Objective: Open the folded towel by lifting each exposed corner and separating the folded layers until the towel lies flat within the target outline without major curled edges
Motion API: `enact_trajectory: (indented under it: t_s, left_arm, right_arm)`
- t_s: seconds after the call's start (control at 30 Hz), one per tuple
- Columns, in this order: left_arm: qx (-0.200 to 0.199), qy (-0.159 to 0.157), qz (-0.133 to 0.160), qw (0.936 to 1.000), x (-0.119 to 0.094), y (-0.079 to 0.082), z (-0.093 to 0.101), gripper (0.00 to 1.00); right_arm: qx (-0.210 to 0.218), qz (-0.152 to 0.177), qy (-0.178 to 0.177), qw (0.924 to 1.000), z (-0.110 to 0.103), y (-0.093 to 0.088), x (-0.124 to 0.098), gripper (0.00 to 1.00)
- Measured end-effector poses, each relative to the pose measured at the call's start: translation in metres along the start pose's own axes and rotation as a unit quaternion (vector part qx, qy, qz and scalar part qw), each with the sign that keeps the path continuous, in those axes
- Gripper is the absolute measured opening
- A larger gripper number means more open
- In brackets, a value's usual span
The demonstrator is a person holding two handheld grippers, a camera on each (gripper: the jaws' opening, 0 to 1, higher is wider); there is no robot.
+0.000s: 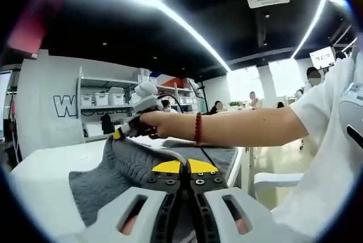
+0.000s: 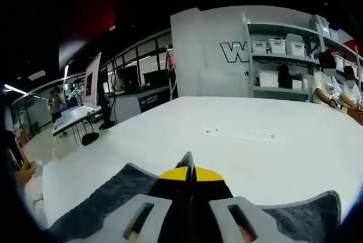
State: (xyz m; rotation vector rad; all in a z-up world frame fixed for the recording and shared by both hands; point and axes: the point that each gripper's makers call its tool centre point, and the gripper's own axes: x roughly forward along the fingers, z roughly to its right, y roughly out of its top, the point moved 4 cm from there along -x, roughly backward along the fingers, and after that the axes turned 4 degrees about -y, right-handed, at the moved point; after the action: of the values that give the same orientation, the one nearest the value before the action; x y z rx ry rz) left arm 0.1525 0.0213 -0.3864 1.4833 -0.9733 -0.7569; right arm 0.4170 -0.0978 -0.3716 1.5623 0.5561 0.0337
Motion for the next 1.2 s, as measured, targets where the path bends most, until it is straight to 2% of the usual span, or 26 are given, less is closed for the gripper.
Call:
enact_trajectory:
  t_s: [0.4,0.63,0.8,0.9,0.93,1.2]
  left_arm:
    - [0.009,0.011,0.006,0.9999,-0.011,0.007,-0.005,0.0]
    - [0.026,0.016,0.005,0.9995,-0.02,0.013,-0.01,0.0]
    - [0.021,0.022,0.017,0.9994,-0.027,0.019,-0.014,0.0]
    - [0.013,0.025,0.026,0.9993,-0.031,0.021,-0.017,0.0]
    - [0.005,0.023,0.038,0.999,-0.033,0.024,-0.017,0.0]
    - [0.017,0.034,0.035,0.9987,-0.043,0.026,-0.02,0.0]
  right_arm:
    - [-0.002,0.01,0.013,0.9999,-0.012,0.015,0.005,0.0]
    - [-0.005,0.021,0.021,0.9996,-0.019,0.031,0.007,0.0]
    - [-0.008,0.027,0.027,0.9992,-0.022,0.047,0.012,0.0]
    - [-0.007,0.029,0.034,0.999,-0.03,0.049,0.014,0.0]
    - [-0.008,0.03,0.035,0.9989,-0.031,0.051,0.015,0.0]
    - [-0.017,0.034,0.046,0.9982,-0.046,0.058,0.015,0.0]
